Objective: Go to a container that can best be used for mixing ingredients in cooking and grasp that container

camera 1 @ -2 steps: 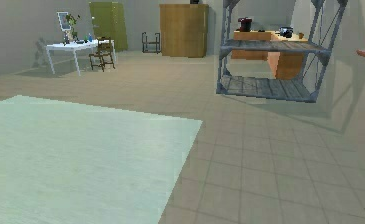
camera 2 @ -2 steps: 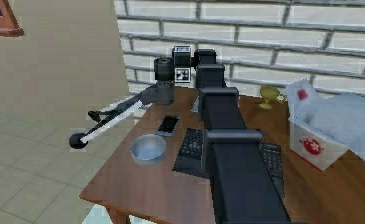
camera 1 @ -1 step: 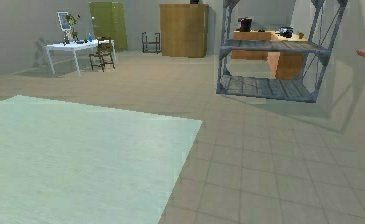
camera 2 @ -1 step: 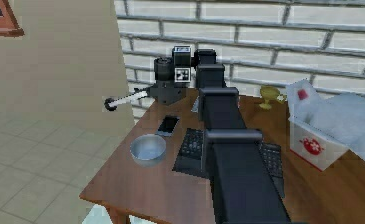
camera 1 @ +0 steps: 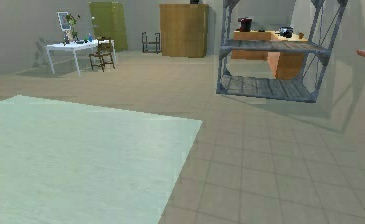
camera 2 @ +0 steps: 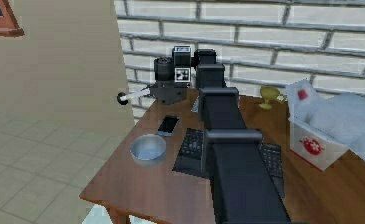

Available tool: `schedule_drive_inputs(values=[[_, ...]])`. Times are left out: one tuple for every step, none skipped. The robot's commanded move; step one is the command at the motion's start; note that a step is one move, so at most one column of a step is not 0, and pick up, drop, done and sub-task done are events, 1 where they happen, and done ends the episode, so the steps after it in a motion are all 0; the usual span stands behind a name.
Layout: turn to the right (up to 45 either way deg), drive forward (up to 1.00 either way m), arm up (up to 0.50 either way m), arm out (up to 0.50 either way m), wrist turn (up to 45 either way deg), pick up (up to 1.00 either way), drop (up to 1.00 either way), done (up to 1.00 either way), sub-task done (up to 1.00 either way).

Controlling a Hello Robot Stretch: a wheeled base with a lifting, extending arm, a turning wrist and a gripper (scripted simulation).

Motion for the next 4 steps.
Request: schedule_drive_inputs(values=[[0.0,0.00,-0.30,0.00,0.0,0.00,0.00,0.00,0.00],[0.0,0.00,0.00,0.00,0.0,1.00,0.00,0.00,0.00],[0.0,0.00,0.10,0.00,0.0,0.00,0.00,0.00,0.00],[0.0,0.00,0.00,0.00,0.0,0.00,0.00,1.00,0.00]])
